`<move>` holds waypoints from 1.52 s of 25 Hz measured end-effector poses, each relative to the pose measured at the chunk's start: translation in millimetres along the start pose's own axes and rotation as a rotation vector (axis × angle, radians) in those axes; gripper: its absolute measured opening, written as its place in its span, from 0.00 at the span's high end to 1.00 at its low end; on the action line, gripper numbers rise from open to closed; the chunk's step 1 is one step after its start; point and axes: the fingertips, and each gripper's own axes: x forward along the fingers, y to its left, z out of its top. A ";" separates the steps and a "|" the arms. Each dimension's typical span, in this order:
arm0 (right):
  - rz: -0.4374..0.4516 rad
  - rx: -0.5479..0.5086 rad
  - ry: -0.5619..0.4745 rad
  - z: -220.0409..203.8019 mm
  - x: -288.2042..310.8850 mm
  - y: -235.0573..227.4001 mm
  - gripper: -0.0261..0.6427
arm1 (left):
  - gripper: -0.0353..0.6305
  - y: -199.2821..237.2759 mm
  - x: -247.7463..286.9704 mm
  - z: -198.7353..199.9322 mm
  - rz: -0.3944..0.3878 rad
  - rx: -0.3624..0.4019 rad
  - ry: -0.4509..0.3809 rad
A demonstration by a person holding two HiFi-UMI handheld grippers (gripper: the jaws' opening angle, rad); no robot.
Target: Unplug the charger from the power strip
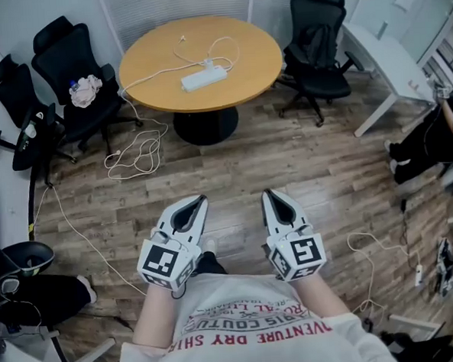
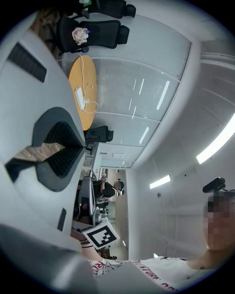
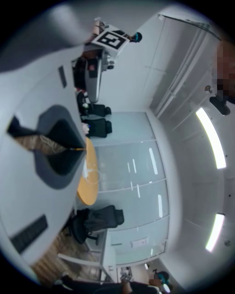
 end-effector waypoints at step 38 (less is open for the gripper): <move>0.280 -0.132 0.063 62.8 353.4 -159.9 0.92 | 0.90 224.8 281.3 31.1 0.276 -0.073 -0.005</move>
